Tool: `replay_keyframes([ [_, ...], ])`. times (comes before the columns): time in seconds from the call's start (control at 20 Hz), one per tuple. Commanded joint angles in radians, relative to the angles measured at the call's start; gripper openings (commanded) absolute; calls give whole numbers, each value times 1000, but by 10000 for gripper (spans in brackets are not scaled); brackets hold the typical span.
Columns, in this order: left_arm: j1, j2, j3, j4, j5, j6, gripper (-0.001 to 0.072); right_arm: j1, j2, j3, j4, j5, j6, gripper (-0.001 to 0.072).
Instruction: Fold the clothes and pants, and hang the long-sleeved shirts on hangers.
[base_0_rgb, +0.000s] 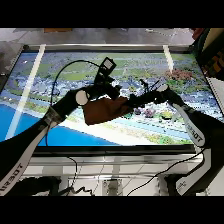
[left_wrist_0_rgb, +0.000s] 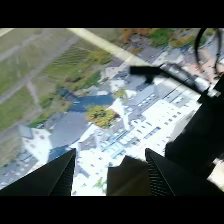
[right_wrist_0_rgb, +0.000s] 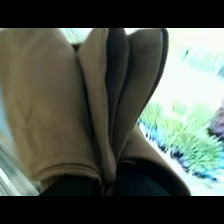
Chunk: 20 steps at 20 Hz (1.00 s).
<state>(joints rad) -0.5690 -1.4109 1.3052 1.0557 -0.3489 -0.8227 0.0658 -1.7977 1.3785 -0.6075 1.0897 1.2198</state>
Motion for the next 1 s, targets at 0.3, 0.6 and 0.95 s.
replay_keyframes([
  [0.3,133,126,0,123,-102,0,460,-592,343,1,-5,5,64,16],
  [0.6,132,122,0,122,-155,0,460,-984,416,1,-242,90,129,15],
  [0.95,132,122,0,122,-158,0,461,-1294,416,0,-519,102,181,16],
])
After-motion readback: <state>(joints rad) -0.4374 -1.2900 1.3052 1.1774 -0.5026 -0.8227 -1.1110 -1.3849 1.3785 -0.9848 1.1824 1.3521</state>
